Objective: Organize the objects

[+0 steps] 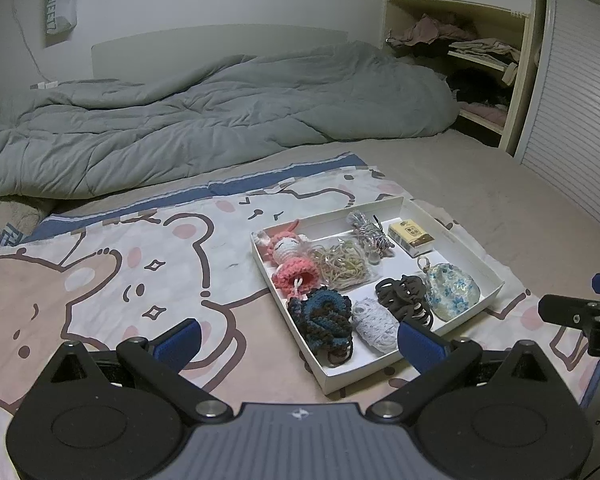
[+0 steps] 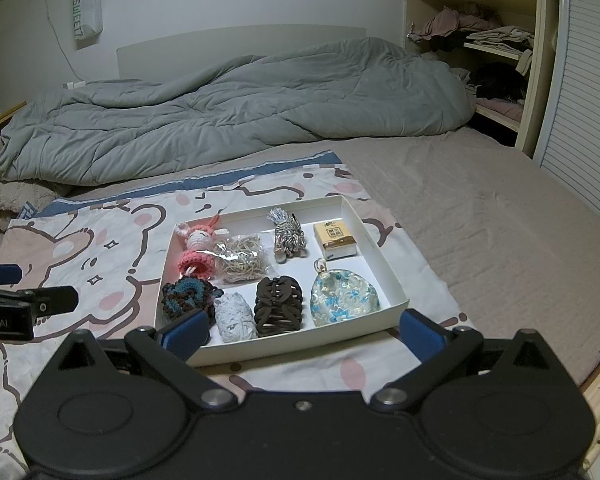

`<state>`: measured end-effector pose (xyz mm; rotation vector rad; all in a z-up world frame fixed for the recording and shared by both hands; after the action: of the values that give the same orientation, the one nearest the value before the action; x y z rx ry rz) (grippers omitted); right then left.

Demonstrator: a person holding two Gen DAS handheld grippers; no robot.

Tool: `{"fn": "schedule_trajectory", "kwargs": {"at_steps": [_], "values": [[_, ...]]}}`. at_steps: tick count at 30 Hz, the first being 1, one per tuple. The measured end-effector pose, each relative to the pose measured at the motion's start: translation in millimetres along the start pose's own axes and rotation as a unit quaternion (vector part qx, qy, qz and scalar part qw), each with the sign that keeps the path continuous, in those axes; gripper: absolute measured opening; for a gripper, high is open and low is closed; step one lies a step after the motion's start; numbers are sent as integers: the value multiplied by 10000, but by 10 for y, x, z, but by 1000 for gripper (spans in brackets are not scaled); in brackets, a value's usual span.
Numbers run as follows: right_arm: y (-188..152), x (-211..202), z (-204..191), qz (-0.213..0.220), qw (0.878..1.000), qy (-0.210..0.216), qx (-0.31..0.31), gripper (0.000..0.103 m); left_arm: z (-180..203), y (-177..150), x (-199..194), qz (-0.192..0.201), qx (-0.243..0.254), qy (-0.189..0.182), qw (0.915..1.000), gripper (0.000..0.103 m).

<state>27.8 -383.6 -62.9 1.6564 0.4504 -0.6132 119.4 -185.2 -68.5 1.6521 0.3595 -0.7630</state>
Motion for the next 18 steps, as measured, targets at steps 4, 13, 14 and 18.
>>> {"fn": "schedule_trajectory", "kwargs": {"at_steps": [4, 13, 14, 18], "values": [[-1, -1, -3, -2, 10000, -3, 0, 103, 1, -3, 3, -7, 25, 39, 10000, 103], [-3, 4, -11, -6, 10000, -1, 5, 103, -21, -7, 17, -35, 23, 65, 10000, 103], [-4, 5, -12, -7, 10000, -2, 4, 103, -22, -6, 18, -38, 21, 66, 10000, 103], [-19, 11, -20, -17, 10000, 3, 0, 103, -20, -6, 18, -36, 22, 64, 10000, 103]]}}
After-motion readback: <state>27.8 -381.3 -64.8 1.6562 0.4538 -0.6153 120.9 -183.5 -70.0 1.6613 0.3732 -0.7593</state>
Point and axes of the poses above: each gripper's, at about its wrist camera, not at the fingertips, and x roughly the way its jaws point, z to its right, y to its top, the point moved 10 cm from there along x, roughly the way its jaws point, and after that the axes turned 8 degrees about y, right-handed, at the moved point
